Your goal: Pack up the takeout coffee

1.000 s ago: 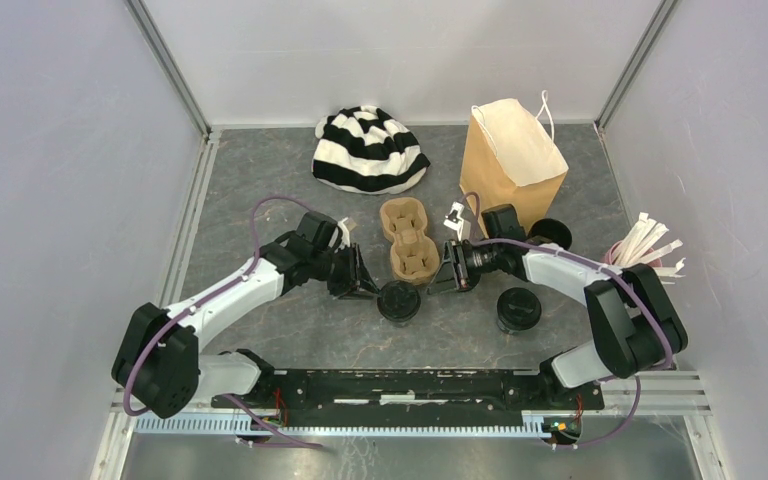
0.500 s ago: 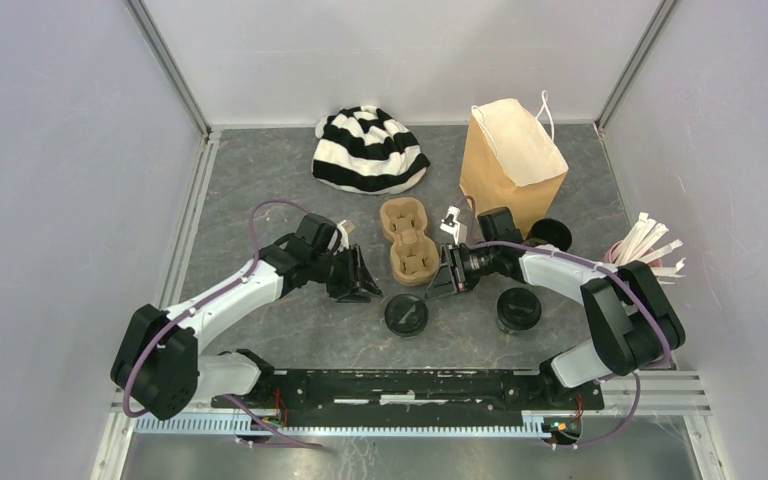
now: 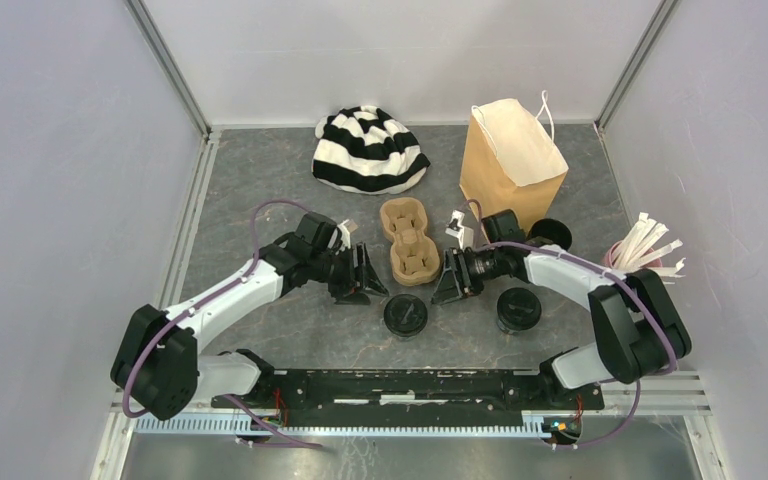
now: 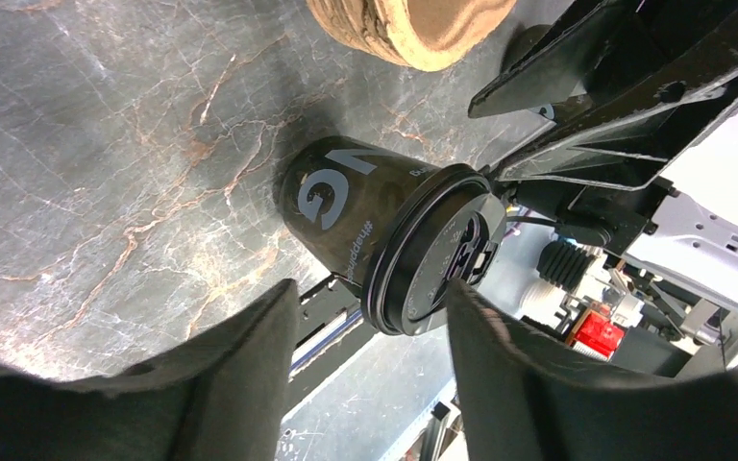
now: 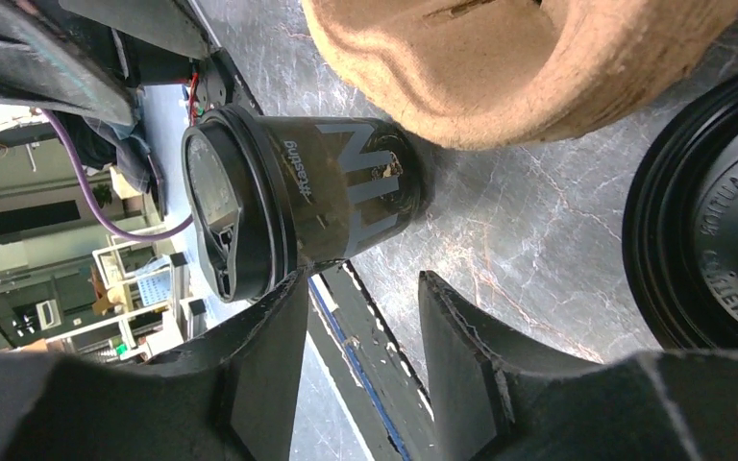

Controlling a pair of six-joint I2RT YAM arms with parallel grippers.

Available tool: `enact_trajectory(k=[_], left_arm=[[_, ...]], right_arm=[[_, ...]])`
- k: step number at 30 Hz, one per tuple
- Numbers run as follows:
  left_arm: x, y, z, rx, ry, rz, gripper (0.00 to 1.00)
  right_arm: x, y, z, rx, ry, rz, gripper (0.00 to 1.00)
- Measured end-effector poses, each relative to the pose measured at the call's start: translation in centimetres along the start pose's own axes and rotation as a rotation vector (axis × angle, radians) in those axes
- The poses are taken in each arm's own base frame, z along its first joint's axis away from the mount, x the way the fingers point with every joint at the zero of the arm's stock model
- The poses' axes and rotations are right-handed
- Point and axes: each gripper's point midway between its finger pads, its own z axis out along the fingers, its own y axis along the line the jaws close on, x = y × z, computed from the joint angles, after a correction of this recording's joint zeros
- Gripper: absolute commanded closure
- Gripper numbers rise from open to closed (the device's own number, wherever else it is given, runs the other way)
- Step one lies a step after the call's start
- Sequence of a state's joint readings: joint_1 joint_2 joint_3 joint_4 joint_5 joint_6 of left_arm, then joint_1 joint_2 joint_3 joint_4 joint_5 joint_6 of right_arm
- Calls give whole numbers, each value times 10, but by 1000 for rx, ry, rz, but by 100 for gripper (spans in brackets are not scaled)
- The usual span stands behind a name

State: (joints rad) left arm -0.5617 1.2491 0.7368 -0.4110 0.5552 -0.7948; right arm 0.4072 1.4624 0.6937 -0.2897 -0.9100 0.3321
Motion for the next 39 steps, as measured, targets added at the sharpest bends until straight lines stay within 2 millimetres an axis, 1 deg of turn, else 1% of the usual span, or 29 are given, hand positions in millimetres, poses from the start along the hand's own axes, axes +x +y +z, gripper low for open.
enact_trajectory(k=[3,5,9,13,19,26,32,39], left_arm=[[2,1,1,7,7,-1,50],[7,5,3,6,20,-7,53],[13,13,5,-5,38,-21,56],[14,11,6,5,40,-18,58],[19,11,8,29,58,-24,61],[29,6,14,49,99,-16,60],[29,4,15,56,99,-7,59],[31,4,16,55,105,-5,52]], right_arm=[[-3,4,-6,-3,-18,-13,43],[-4,8,-8,-19,-30,-21,42],[1,13,-7,-58,-27,-15,43],[11,17,-3,-89,-1,4,45],[12,23,0,-120,1,-3,49],[14,23,1,-124,1,10,50],[15,22,3,-126,3,9,50],[20,20,4,-129,15,27,51]])
